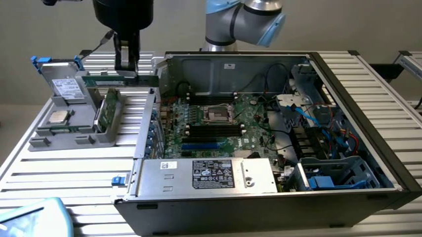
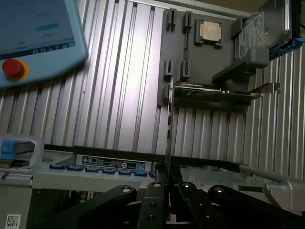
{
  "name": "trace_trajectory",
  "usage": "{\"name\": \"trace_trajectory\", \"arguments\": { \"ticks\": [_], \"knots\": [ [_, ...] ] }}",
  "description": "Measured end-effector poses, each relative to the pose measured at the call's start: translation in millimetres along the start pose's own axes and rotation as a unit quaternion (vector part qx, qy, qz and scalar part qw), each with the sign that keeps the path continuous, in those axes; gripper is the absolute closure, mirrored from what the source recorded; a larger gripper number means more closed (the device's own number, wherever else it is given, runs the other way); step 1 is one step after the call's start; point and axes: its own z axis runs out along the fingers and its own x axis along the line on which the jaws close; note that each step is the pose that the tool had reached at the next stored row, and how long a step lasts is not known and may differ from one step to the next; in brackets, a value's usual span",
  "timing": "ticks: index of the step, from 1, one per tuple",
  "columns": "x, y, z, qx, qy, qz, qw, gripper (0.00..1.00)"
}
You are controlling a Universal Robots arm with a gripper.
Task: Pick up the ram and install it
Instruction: 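Pick up the ram and move it above insertion slot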
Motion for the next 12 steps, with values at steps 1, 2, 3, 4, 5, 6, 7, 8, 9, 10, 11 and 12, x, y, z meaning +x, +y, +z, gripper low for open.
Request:
{"name": "trace_trajectory", "arguments": {
  "ticks": [1,2,3,4,5,6,7,8,9,10,11,12],
  "knots": [
    [0.6,-4.0,-0.8,-0.0004,-0.0002,0.000,1.0000,0.86],
    [1.2,-8.5,-1.7,-0.0006,-0.0005,0.000,1.0000,0.86],
    [1.6,-12.9,-2.5,-0.0006,-0.0013,0.000,1.0000,0.86],
    [2.1,-17.5,-3.4,-0.0004,-0.0030,0.000,1.0000,0.86],
    [2.6,-22.0,-4.2,-0.0003,-0.0047,-0.001,1.0000,0.86],
    [3.1,-26.5,-5.1,-0.0002,-0.0063,-0.001,1.0000,0.86],
    [3.6,-30.7,-5.9,0.0000,-0.0076,-0.001,1.0000,0.86],
    [4.0,-35.1,-6.7,0.0001,-0.0090,-0.002,1.0000,0.86],
    [4.5,-39.7,-7.6,0.0003,-0.0109,-0.002,0.9999,0.86],
    [5.0,-44.0,-8.4,0.0005,-0.0128,-0.002,0.9999,0.86],
    [5.5,-48.4,-9.3,0.0007,-0.0146,-0.003,0.9999,0.86],
    [6.0,-52.9,-10.2,0.0009,-0.0165,-0.003,0.9999,0.86]
  ]
}}
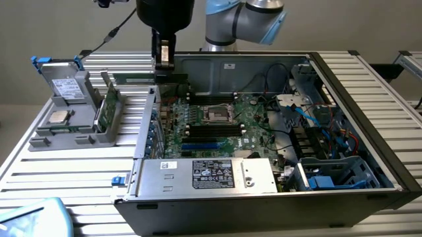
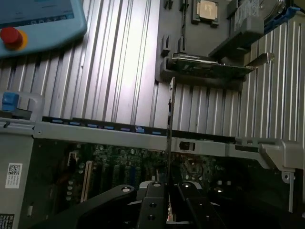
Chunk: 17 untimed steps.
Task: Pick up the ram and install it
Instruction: 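Pick up the ram and move it above insertion slot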
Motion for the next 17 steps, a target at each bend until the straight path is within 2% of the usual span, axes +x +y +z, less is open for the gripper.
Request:
{"name": "trace_trajectory", "arguments": {
  "ticks": [2,9,11,13,17],
  "knots": [
    [0.9,-8.8,-1.7,0.0005,-0.0044,-0.001,1.0000,0.86],
    [4.3,-39.9,-7.6,0.0027,-0.0244,-0.005,0.9997,0.86],
    [5.3,-49.0,-9.4,0.0032,-0.0292,-0.006,0.9996,0.86],
    [6.2,-57.8,-10.7,0.0034,-0.0311,-0.006,0.9995,0.86],
    [8.9,-76.2,-10.6,0.0035,-0.0312,-0.006,0.9995,0.86]
  ]
}}
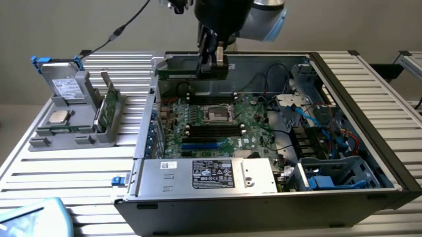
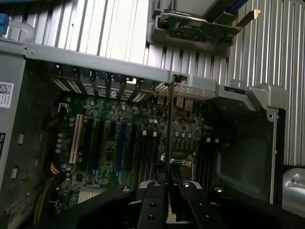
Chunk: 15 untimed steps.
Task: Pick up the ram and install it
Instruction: 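Pick up the ram and move it above insertion slot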
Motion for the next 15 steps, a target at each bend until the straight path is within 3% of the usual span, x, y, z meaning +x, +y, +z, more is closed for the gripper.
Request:
{"name": "trace_trajectory", "arguments": {
  "ticks": [7,15],
  "knots": [
    [2.4,-38.1,8.1,-0.0001,0.0001,0.000,1.0000,0.86],
    [3.5,-42.5,22.5,-0.0002,0.0010,0.000,1.0000,0.86]
  ]
}}
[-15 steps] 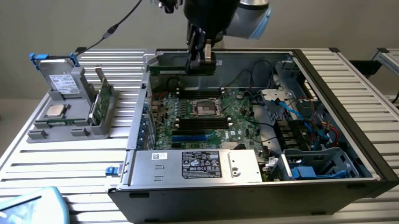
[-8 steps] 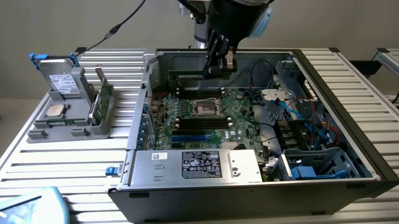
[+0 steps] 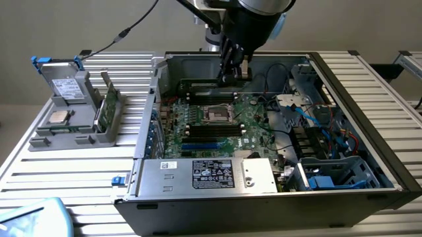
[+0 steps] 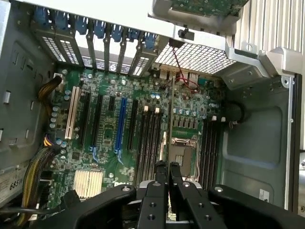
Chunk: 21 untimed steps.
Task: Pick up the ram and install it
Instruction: 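Pick up the ram and move it above insertion slot, then insert the ram into the slot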
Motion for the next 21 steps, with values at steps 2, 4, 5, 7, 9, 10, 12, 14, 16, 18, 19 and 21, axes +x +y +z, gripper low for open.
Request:
{"name": "trace_trajectory", "arguments": {
  "ticks": [2,4,5,7,9,10,12,14,16,18,19,21],
  "knots": [
    [0.4,-0.4,2.3,-0.0005,0.0039,0.001,1.0000,0.86],
    [0.6,-0.7,4.0,-0.0013,0.0097,0.002,0.9999,0.86],
    [0.6,-0.8,4.8,-0.0019,0.0136,0.003,0.9999,0.86],
    [-0.1,-1.2,6.2,-0.0031,0.0211,0.004,0.9998,0.86],
    [-1.9,-1.8,8.3,-0.0038,0.0267,0.005,0.9996,0.86],
    [-3.2,-2.2,9.9,-0.0040,0.0282,0.006,0.9996,0.86],
    [-5.8,-3.3,13.6,-0.0041,0.0294,0.006,0.9995,0.86],
    [-8.7,-4.5,17.6,-0.0043,0.0303,0.006,0.9995,0.86],
    [-11.3,-5.7,21.4,-0.0045,0.0322,0.007,0.9994,0.86],
    [-12.8,-6.4,23.9,-0.0055,0.0367,0.007,0.9993,0.86],
    [-13.2,-6.7,24.8,-0.0061,0.0399,0.008,0.9992,0.86],
    [-13.9,-7.1,26.3,-0.0071,0.0479,0.010,0.9988,0.86]
  ]
}}
